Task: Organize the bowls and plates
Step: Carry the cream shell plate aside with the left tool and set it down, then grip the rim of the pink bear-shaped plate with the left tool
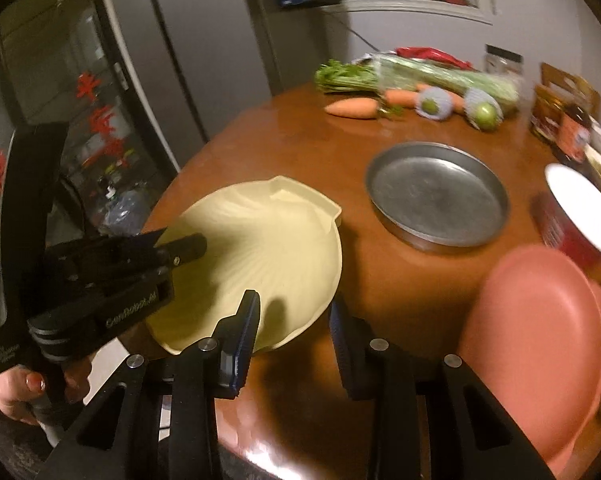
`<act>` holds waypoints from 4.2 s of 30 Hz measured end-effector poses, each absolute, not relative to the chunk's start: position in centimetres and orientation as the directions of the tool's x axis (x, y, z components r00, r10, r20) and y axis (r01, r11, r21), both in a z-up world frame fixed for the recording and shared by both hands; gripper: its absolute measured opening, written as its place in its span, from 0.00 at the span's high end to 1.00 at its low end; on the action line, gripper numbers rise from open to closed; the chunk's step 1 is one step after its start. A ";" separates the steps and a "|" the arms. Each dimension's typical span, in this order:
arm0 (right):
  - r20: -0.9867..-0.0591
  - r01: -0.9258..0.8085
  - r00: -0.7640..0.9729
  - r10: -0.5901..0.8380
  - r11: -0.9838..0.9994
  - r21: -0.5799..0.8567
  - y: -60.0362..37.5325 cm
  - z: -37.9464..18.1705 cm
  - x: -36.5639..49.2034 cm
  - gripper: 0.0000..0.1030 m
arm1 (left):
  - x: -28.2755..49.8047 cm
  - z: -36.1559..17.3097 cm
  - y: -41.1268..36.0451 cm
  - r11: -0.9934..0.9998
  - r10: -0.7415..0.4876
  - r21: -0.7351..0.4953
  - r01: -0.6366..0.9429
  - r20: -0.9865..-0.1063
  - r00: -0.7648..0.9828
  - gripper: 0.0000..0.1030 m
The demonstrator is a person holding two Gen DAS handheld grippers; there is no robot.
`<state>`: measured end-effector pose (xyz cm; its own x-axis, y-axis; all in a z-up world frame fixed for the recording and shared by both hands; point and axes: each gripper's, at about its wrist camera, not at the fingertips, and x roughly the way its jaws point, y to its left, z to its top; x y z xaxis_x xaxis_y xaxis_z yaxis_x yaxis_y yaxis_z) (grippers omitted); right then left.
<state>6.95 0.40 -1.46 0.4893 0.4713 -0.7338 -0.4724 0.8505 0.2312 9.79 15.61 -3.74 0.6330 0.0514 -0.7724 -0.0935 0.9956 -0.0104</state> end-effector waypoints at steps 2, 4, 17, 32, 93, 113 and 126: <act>-0.738 -0.483 0.478 0.477 0.844 0.233 1.0 -1.6 7.9 0.65 | 9.7 -3.8 15.9 0.995 0.058 -0.006 -0.099 -0.771 0.634 0.73; -0.747 -0.493 0.466 0.474 0.840 0.225 1.6 -2.0 8.9 0.65 | 9.9 -4.0 16.0 0.995 0.065 -0.001 -0.104 -0.776 0.627 0.73; -0.766 -0.502 0.468 0.441 0.846 0.180 2.7 -3.2 11.4 0.64 | 10.5 -4.5 15.8 0.995 0.057 -0.009 -0.103 -0.784 0.618 0.73; -0.758 -0.468 0.534 0.376 0.877 0.106 2.4 -3.2 12.0 0.60 | 10.1 -4.4 15.1 0.995 0.030 -0.034 -0.091 -0.781 0.624 0.58; -0.740 -0.142 0.613 0.276 0.960 0.240 -18.7 -2.3 -0.8 0.47 | 7.9 -2.8 -3.3 0.980 -0.158 -0.046 0.193 -0.772 0.615 0.29; -0.731 -0.180 0.628 0.266 0.964 0.196 -16.7 -3.2 2.3 0.63 | 9.4 -4.9 -4.4 0.967 -0.214 -0.087 0.239 -0.789 0.576 0.62; -0.697 -0.251 0.642 0.319 0.947 0.203 -14.1 -1.0 1.6 0.63 | 6.8 -1.4 -1.0 0.981 -0.171 -0.070 0.178 -0.740 0.651 0.62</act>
<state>1.64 -14.05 -0.97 0.6421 0.3194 -0.6969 -0.2507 0.9466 0.2028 6.80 -0.96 -1.37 0.6511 -0.1709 -0.7395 0.1783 0.9815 -0.0699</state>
